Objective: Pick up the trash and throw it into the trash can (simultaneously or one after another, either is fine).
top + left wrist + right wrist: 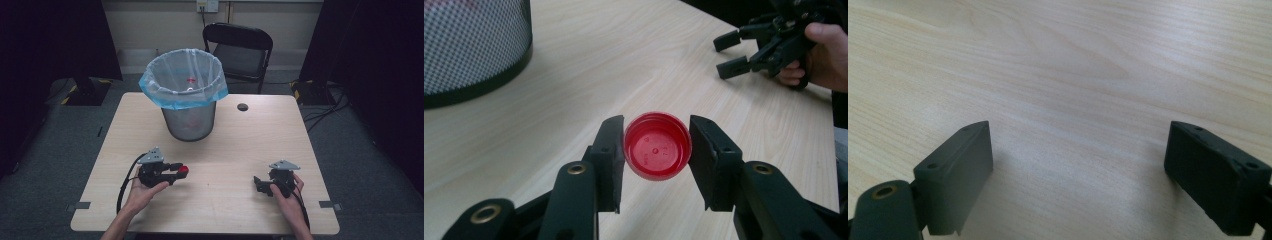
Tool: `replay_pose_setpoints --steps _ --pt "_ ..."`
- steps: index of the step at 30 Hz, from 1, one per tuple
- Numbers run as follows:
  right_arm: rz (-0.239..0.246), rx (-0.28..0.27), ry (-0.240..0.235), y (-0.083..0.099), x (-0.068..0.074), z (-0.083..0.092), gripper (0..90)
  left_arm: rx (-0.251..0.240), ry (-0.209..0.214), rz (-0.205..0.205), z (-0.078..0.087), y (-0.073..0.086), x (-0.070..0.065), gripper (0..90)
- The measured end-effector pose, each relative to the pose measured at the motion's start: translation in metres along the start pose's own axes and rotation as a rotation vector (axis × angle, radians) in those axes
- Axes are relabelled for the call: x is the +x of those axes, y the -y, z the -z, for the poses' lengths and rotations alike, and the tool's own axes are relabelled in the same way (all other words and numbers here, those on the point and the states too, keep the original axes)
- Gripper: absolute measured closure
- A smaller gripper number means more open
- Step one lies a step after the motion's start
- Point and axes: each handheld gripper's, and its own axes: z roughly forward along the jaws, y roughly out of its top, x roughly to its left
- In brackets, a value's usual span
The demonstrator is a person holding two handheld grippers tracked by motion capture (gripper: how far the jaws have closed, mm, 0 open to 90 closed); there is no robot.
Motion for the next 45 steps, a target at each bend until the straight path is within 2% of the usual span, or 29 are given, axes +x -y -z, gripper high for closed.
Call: replay_pose_setpoints --steps 3,13,16,20,28,38,45 --pt "0.0 0.0 0.0 0.0 0.0 0.0 11.4 -0.022 0.006 0.009 0.002 -0.003 0.0 59.3" --pt "0.0 0.0 0.0 0.0 0.0 0.0 11.4 -0.066 0.02 -0.006 0.011 -0.015 0.001 59.3" --pt "0.0 0.0 0.0 0.0 0.0 0.0 11.4 -0.072 0.017 -0.021 0.014 -0.018 0.0 59.3" --pt "-0.001 0.0 0.0 0.0 0.0 0.0 11.3 -0.095 0.022 -0.015 0.019 -0.022 0.0 59.3" --pt "-0.001 0.001 0.0 0.0 0.0 0.0 11.4 -0.102 0.028 -0.014 0.019 -0.027 -0.001 59.3" --pt "-0.001 0.0 0.0 0.0 0.0 0.0 11.4 -0.171 0.021 -0.047 0.024 -0.053 -0.009 59.4" --pt "0.0 0.0 -0.001 0.0 0.0 0.0 11.3 -0.203 0.025 -0.058 0.027 -0.072 -0.005 59.3"
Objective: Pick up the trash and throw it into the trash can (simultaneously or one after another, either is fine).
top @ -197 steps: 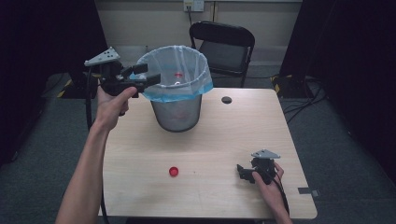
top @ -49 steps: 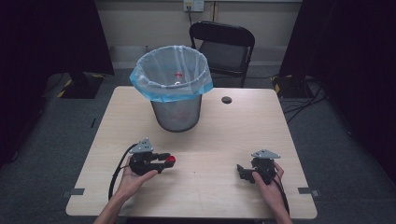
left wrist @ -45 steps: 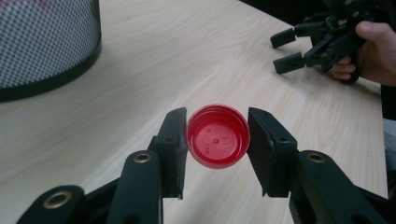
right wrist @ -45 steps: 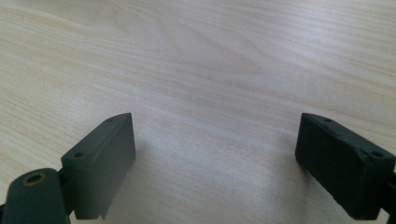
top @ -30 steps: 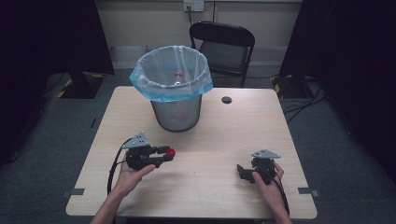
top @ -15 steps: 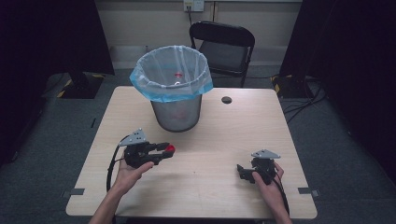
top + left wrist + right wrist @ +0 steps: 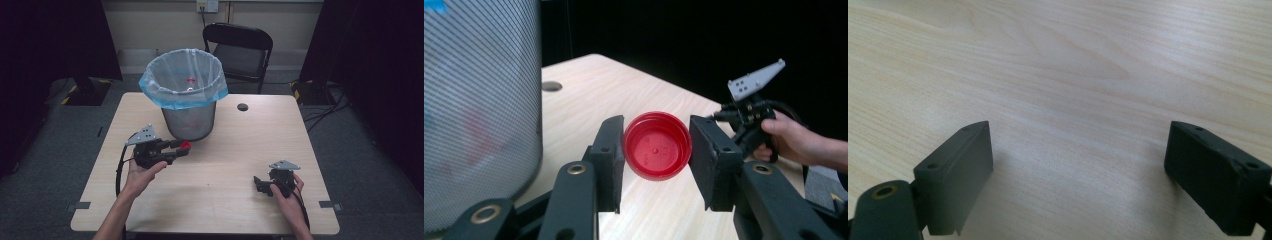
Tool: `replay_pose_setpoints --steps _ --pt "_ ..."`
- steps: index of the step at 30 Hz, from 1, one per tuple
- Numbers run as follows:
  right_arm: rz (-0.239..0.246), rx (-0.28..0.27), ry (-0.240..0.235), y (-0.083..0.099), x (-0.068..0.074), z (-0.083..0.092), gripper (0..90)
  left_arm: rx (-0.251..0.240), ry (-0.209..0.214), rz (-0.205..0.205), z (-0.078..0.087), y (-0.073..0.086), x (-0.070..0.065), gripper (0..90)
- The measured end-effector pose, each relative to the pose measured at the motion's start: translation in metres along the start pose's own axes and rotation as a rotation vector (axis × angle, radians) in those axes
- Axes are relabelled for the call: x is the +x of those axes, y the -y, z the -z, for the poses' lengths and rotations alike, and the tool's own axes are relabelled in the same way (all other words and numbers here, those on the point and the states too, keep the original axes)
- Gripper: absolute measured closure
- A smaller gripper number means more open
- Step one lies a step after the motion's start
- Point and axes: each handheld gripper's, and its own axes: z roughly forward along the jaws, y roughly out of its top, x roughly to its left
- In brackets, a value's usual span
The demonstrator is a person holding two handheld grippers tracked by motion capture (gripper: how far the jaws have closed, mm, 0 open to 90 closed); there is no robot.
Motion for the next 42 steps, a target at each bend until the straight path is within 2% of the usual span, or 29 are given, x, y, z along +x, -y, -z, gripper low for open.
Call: replay_pose_setpoints --steps 11,14,19,33,42 --pt "0.0 0.0 0.0 0.0 0.0 0.0 11.3 -0.049 0.016 -0.011 0.007 -0.024 0.005 59.3" --pt "0.001 0.0 -0.001 0.0 0.0 0.0 11.3 -0.072 0.014 -0.004 0.01 -0.031 0.008 59.4" --pt "0.0 0.0 0.0 0.0 0.0 0.0 11.3 -0.088 0.0 -0.019 0.014 -0.045 0.01 59.4" --pt "0.001 0.0 -0.001 0.0 0.0 0.0 11.3 -0.128 0.01 -0.052 0.013 -0.078 0.009 59.4" --pt "0.001 0.0 -0.001 0.0 0.0 0.0 11.3 -0.149 0.011 -0.054 0.011 -0.096 0.015 59.4"
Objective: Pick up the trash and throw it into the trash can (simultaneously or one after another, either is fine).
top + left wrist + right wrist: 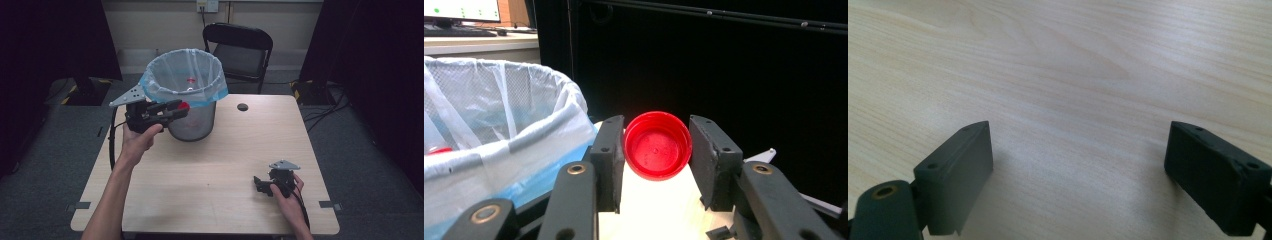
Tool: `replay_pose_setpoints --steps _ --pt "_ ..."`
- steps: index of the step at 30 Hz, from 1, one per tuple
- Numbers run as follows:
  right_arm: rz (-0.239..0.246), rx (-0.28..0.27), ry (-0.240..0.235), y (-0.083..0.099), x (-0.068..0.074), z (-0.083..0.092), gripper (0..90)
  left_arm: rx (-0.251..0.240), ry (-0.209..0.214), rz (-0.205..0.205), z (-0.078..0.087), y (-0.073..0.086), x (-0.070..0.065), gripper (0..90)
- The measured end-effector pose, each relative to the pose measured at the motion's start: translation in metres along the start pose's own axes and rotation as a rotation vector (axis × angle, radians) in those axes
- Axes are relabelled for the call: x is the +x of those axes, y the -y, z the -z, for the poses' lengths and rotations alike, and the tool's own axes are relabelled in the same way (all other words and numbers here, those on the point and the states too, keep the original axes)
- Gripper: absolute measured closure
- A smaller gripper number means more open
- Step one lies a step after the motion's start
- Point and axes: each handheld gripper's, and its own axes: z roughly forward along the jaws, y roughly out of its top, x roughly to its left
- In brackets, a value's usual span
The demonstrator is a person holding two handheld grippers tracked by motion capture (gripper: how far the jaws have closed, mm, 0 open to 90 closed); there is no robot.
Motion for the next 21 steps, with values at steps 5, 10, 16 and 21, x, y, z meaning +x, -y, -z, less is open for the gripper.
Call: replay_pose_setpoints --steps 5,10,16,21 --pt "0.0 0.0 0.0 0.0 0.0 0.0 11.3 -0.012 -0.003 -0.004 -0.003 -0.008 0.002 59.4" --pt "0.0 0.0 0.0 0.0 0.0 0.0 11.3 -0.014 -0.018 -0.008 -0.004 -0.017 0.009 59.4" --pt "0.0 0.0 0.0 0.0 0.0 0.0 11.3 -0.025 -0.043 0.007 -0.006 -0.028 0.021 59.4" --pt "0.0 0.0 0.0 0.0 0.0 0.0 11.3 -0.03 -0.049 0.009 -0.01 -0.036 0.027 59.4"
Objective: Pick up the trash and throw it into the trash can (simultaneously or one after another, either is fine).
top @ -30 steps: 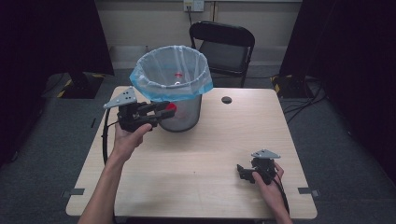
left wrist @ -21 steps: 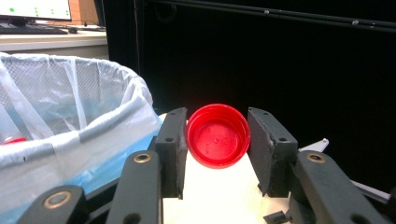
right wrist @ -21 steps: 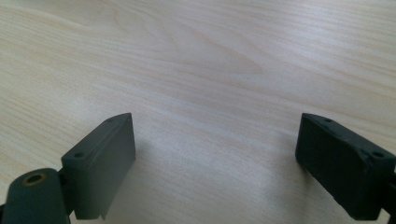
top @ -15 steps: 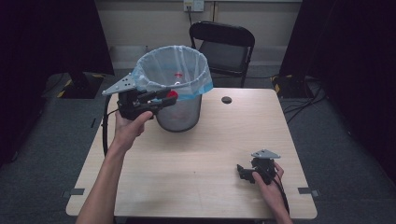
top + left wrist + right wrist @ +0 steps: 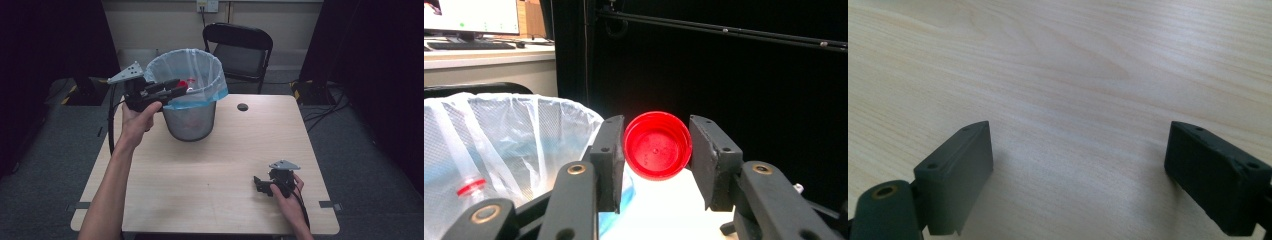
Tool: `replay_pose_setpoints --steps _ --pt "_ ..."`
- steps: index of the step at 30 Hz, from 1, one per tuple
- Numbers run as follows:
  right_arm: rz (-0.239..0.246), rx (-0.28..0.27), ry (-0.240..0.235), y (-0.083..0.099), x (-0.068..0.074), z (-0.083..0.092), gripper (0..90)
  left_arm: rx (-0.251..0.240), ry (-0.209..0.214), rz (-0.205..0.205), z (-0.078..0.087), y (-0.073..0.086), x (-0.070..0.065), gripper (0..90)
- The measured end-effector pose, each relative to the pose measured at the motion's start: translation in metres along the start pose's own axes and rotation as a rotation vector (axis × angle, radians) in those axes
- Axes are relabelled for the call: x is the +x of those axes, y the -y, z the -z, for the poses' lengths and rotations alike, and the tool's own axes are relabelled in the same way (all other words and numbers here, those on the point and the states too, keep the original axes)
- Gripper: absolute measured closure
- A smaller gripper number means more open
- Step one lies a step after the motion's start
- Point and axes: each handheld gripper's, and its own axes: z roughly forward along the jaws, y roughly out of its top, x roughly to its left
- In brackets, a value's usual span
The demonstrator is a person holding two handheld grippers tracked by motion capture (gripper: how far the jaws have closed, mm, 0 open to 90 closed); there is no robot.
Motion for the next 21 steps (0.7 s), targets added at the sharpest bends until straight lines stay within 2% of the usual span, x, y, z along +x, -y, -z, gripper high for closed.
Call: replay_pose_setpoints --steps 4,8,16,21 --pt "0.0 0.0 0.0 0.0 0.0 0.0 11.3 0.001 -0.004 0.005 -0.005 -0.003 0.006 59.4" --pt "0.0 0.0 0.0 0.0 0.0 0.0 11.3 -0.002 0.01 0.008 -0.011 -0.004 0.01 59.4" --pt "0.0 0.0 0.0 0.0 0.0 0.0 11.3 0.008 -0.041 0.003 -0.019 -0.012 0.022 59.4" --pt "0.0 0.0 0.0 0.0 0.0 0.0 11.3 0.037 -0.075 0.0 -0.022 -0.018 0.031 59.4"
